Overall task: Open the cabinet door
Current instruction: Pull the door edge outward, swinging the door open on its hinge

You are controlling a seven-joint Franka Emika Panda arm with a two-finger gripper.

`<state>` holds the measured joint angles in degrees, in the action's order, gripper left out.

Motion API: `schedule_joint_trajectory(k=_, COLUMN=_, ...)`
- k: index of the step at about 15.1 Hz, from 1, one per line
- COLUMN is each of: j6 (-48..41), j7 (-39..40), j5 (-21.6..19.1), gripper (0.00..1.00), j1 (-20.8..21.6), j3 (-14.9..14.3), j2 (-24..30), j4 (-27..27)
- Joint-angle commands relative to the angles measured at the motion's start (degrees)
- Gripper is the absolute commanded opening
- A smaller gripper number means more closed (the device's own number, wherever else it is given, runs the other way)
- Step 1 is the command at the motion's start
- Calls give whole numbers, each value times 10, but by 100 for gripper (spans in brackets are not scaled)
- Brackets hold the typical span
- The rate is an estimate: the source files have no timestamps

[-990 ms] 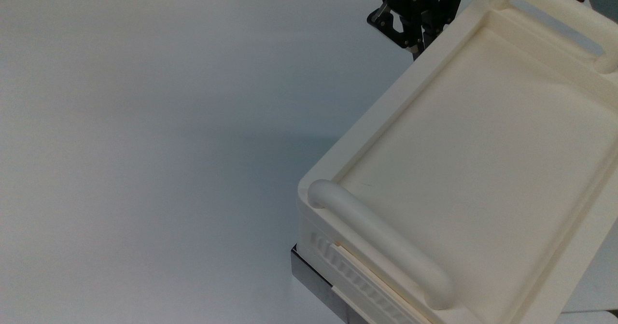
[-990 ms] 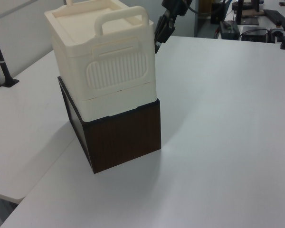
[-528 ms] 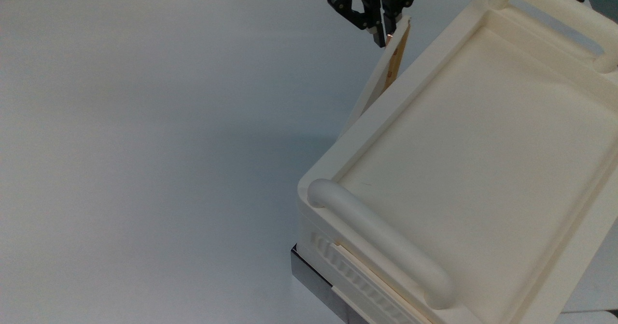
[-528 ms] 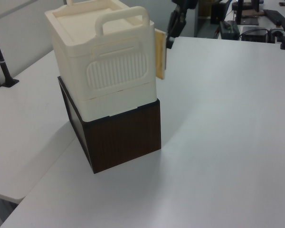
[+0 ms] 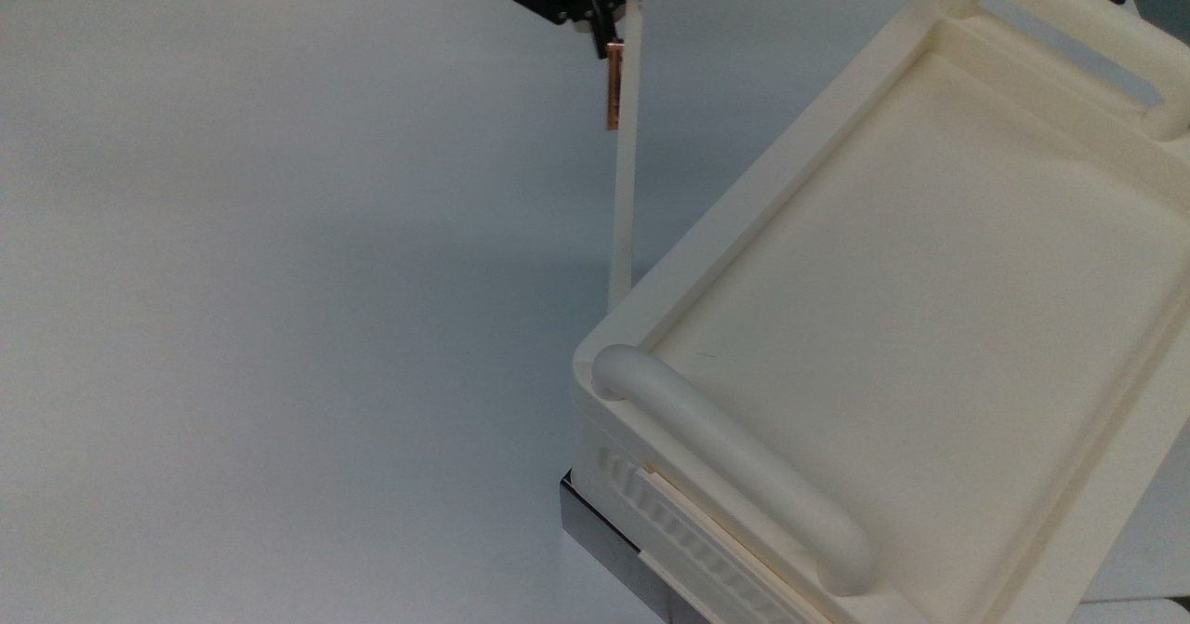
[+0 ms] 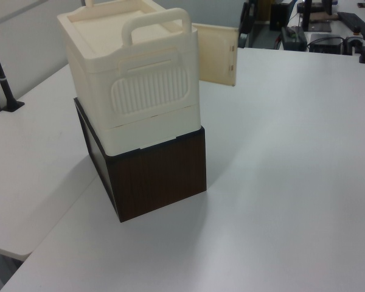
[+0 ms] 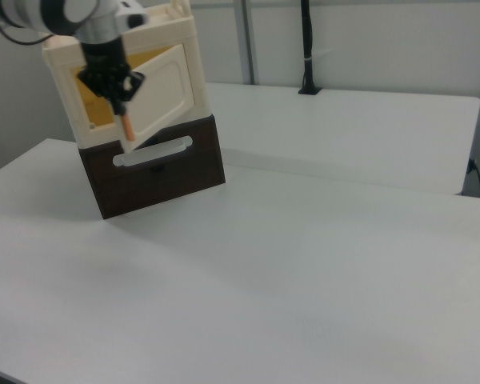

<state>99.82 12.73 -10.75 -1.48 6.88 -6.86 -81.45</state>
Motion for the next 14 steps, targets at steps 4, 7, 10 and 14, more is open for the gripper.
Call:
schedule_joint_trajectory(k=4, j6=0, j7=57, j5=-6, gripper=47, j1=-112, j3=-3, j2=10, j4=-20)
schedule_joint_trajectory(k=7, j6=-7, j7=92, j5=-5, gripper=72, j1=-163, j3=-9, j2=14, j4=-19)
schedule_joint_trajectory(k=10, j6=-51, j7=99, j5=5, gripper=100, j1=-179, j3=-39, j2=42, j4=-16)
schedule_joint_trajectory(k=14, j6=-116, j7=104, j5=23, gripper=100, j1=-172, j3=-71, j2=69, j4=-14)
